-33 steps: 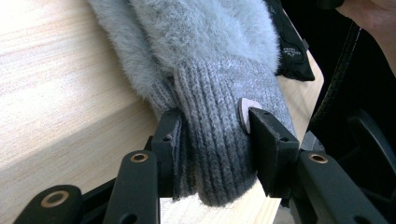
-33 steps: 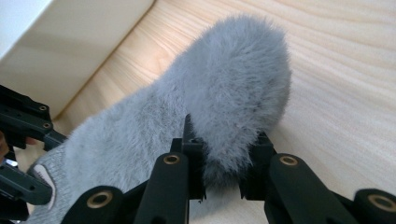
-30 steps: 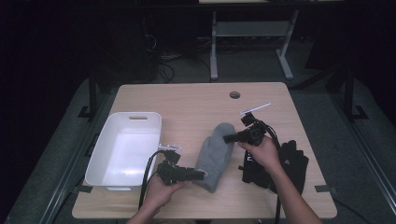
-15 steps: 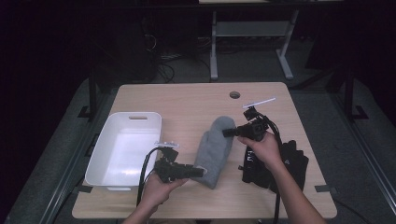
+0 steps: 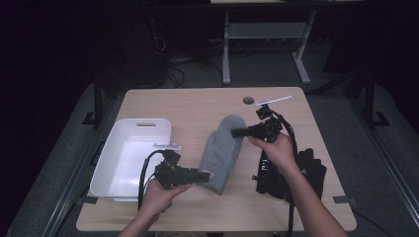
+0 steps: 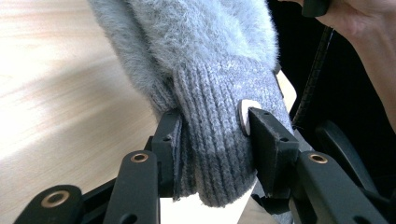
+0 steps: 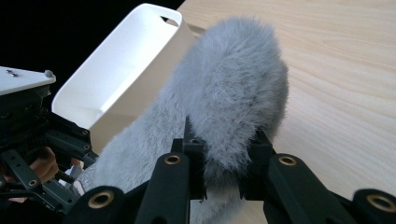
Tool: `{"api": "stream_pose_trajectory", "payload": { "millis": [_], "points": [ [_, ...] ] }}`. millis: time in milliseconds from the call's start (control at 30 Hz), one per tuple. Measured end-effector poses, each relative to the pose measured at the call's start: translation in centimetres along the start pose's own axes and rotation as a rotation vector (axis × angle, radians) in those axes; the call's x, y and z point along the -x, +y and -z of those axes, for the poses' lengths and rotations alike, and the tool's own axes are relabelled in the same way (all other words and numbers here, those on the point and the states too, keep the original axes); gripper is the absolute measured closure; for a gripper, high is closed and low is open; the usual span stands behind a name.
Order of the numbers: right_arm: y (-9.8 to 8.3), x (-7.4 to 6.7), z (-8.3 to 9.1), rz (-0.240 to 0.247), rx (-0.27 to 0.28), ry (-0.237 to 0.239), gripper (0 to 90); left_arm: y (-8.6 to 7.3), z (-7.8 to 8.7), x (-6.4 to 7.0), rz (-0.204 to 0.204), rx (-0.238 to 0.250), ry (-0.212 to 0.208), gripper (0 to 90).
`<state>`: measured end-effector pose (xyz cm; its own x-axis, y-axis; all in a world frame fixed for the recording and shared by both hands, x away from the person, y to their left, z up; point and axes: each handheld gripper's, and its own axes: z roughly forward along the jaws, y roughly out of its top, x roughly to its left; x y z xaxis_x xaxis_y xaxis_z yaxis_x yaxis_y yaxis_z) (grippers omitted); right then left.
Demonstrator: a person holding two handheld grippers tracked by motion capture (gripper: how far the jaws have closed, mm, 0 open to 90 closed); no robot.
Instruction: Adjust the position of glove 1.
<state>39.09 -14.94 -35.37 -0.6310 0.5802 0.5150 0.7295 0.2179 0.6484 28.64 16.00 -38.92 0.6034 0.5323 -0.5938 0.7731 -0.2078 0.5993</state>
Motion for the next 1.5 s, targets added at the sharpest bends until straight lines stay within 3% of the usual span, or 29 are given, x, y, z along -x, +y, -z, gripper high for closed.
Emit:
{"api": "stream_pose_trajectory", "payload": {
  "millis": [367, 700, 1067, 1500],
  "points": [
    [2.1, -1.5, -0.6, -0.011, 0.020, 0.049, 76.2, 0.7, 2.7, 0.1, -0.009, 0.032, 0.015, 57.2],
    [4.2, -3.3, -1.7, 0.009, 0.029, 0.083, 76.2, 0.9, 5.4, -0.2, -0.025, 0.063, 0.035, 57.1],
    [6.5, -5.5, -3.8, 0.035, 0.016, 0.113, 76.1, 0.8, 8.8, -0.8, -0.021, 0.103, 0.066, 57.1],
    [8.8, -7.6, -6.2, 0.066, -0.003, 0.141, 76.1, 0.4, 11.4, -1.6, -0.003, 0.131, 0.088, 57.0]
  ]
}}
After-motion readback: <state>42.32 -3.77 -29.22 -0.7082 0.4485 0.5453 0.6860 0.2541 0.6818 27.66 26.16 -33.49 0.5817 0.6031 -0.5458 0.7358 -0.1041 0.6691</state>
